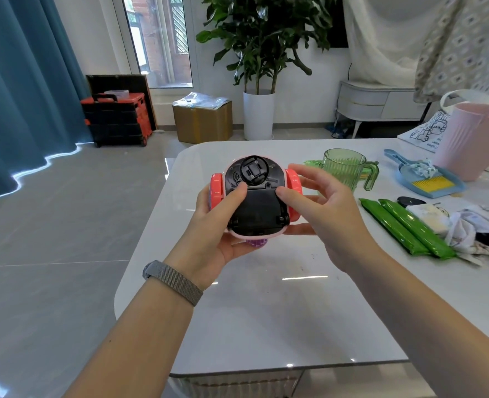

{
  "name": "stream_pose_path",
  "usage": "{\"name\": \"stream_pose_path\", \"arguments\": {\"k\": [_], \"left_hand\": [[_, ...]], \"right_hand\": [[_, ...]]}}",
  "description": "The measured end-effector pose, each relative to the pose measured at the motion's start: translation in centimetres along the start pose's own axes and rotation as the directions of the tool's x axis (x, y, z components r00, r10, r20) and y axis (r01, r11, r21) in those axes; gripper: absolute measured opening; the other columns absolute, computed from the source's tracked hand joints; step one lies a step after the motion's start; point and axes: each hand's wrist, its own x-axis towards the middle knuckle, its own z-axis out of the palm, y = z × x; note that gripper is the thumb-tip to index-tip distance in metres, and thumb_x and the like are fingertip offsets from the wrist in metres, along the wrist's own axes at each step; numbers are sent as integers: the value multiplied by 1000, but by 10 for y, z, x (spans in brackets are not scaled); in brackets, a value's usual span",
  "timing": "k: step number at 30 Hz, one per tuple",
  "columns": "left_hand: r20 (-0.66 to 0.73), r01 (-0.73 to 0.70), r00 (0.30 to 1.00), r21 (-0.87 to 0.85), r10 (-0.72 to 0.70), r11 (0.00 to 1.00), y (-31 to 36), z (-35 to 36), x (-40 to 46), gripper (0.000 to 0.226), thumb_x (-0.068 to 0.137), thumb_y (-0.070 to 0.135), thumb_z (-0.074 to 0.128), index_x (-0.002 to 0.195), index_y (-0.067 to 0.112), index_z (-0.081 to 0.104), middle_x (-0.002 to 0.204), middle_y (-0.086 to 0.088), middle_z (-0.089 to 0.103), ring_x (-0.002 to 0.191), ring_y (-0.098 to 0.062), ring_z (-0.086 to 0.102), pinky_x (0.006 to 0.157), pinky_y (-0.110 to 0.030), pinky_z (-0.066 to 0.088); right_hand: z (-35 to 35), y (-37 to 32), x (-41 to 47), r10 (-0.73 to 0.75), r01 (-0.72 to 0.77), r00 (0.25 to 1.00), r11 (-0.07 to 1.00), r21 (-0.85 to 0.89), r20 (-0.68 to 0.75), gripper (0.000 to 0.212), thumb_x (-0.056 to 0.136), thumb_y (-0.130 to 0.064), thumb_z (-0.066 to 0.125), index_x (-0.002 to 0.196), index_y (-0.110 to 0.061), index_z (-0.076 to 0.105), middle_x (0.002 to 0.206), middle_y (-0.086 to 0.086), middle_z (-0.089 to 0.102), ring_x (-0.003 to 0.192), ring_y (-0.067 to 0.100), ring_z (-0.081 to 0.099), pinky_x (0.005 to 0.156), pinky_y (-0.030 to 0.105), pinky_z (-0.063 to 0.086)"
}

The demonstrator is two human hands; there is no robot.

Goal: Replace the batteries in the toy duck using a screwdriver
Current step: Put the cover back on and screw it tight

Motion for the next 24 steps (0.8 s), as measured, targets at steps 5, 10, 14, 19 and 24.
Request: {"name": "stream_pose_path", "arguments": {"k": [5, 10, 14, 19, 24], "left_hand": [[-15, 26, 1000, -84, -27, 996, -1, -1, 2, 46, 87, 35, 67, 130, 25, 54, 120, -11, 68, 98, -34, 71, 75, -51, 59], [-3, 31, 1000, -84, -31, 996, -4, 1, 2, 46, 86, 33, 69, 130, 27, 55, 121, -12, 67, 99, -36, 70, 72, -49, 59], [-25, 23, 999, -96, -25, 995, -7, 3, 3, 49, 84, 33, 70, 130, 27, 54, 122, -12, 66, 99, -37, 70, 70, -47, 59], [-30, 19, 999, -121, -23, 992, -7, 5, 2, 46, 85, 32, 69, 129, 28, 54, 121, -11, 67, 98, -36, 70, 71, -49, 60], [-34, 18, 999, -132, -23, 991, -7, 4, 3, 47, 85, 32, 69, 129, 27, 54, 122, -12, 66, 101, -37, 69, 71, -48, 60]], "right_hand": [[-26, -4, 15, 30, -30, 999, 999, 13, -44, 19, 90, -27, 62, 106, -18, 67, 104, 4, 67, 87, 18, 67, 60, 36, 61], [-73, 29, 28, -50, -37, 991, 786, -617, -124, 14, 86, -11, 65, 94, -21, 69, 87, -5, 67, 66, 12, 62, 64, 33, 59], [-94, 49, 31, -25, -71, 995, 503, -862, -96, 9, 81, -18, 71, 87, -24, 74, 84, -5, 71, 72, 11, 60, 72, 26, 45], [-98, 73, 38, 81, -144, 989, 388, -911, -122, 7, 78, -30, 76, 84, -28, 76, 89, -6, 74, 87, 16, 65, 80, 33, 54], [-101, 85, 39, 45, -142, 990, 383, -913, -135, 7, 79, -32, 75, 84, -30, 78, 90, -6, 75, 90, 20, 65, 79, 36, 54]]}}
